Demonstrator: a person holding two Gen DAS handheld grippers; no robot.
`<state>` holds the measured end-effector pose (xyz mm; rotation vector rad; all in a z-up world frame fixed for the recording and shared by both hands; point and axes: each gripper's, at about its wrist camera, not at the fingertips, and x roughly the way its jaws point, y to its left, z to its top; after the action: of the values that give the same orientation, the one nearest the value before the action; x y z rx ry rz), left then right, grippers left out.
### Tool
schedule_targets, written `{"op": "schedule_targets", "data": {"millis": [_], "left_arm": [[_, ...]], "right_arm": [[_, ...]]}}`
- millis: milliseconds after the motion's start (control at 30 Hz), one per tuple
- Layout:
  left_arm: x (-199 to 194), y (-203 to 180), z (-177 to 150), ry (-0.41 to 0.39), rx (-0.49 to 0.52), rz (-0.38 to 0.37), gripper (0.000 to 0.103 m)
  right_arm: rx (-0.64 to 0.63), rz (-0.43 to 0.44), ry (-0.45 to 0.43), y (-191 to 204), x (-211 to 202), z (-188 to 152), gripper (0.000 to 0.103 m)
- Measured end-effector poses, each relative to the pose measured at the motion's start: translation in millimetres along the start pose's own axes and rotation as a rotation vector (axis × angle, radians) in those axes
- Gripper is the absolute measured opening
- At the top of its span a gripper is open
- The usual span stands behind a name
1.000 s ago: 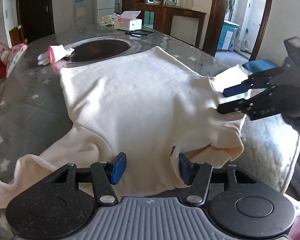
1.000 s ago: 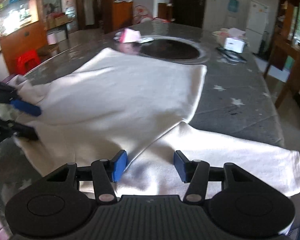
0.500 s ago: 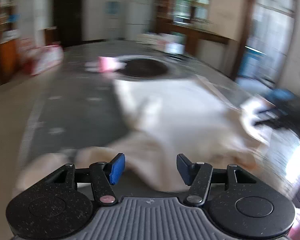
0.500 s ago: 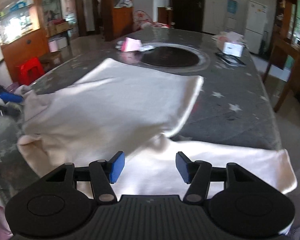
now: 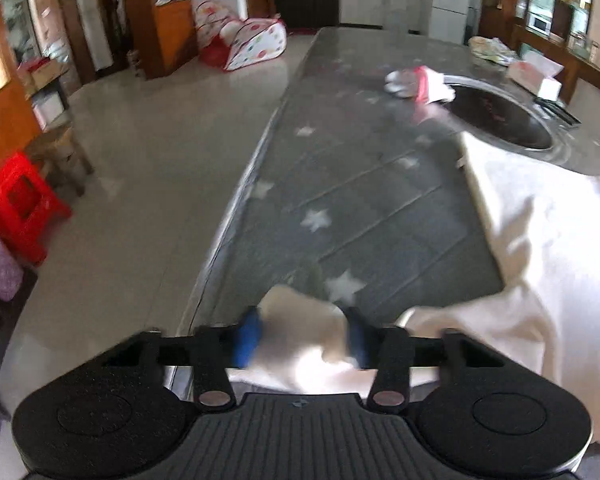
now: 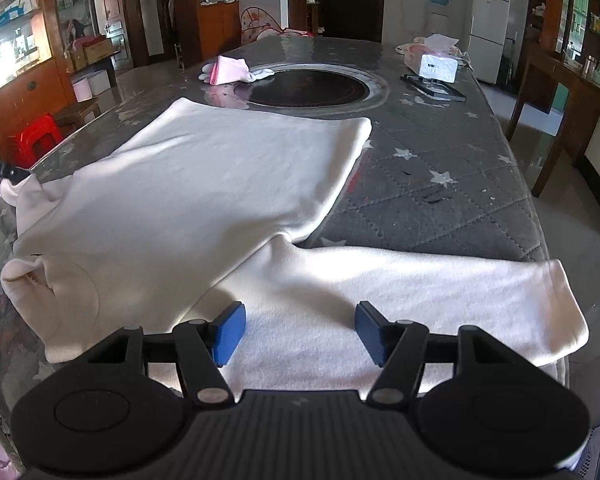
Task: Fold clothes
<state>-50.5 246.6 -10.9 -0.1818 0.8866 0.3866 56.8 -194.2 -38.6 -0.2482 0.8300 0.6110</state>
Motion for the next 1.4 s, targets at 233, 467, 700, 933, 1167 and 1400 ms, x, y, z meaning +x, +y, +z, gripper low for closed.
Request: {"op": "schedule_targets", "data": {"millis": [233, 467, 700, 933, 1167, 1400], "left_arm": [[-22, 32, -32, -0.038, -0.104, 0.034, 0.017], [-46, 58, -63, -0.066, -0.211, 0.080, 0.024], [-50, 69, -73, -0.061, -0.245, 0.083, 0.055], [-42, 64, -69, -0.049, -0.185, 0.087, 0.030], [-34, 55, -62, -0.070, -0.082, 0.091, 0.023], [-11, 44, -30, -0.106, 0.030, 0.144, 0.010]], "right_arm": [[-0.005, 0.005, -0.002, 1, 2, 0, 0.070], [-0.006, 0.008, -0.004, 1, 2, -1, 0.072], [-0.005, 0.011, -0.009, 1, 3, -2, 0.073], [-0.003, 0.010, -0.011, 1, 4, -2, 0.074], [-0.005, 0.005, -0.009, 3, 6, -1, 0.076], [-0.005, -0.002, -0.002, 3, 6, 0, 0.078]]}}
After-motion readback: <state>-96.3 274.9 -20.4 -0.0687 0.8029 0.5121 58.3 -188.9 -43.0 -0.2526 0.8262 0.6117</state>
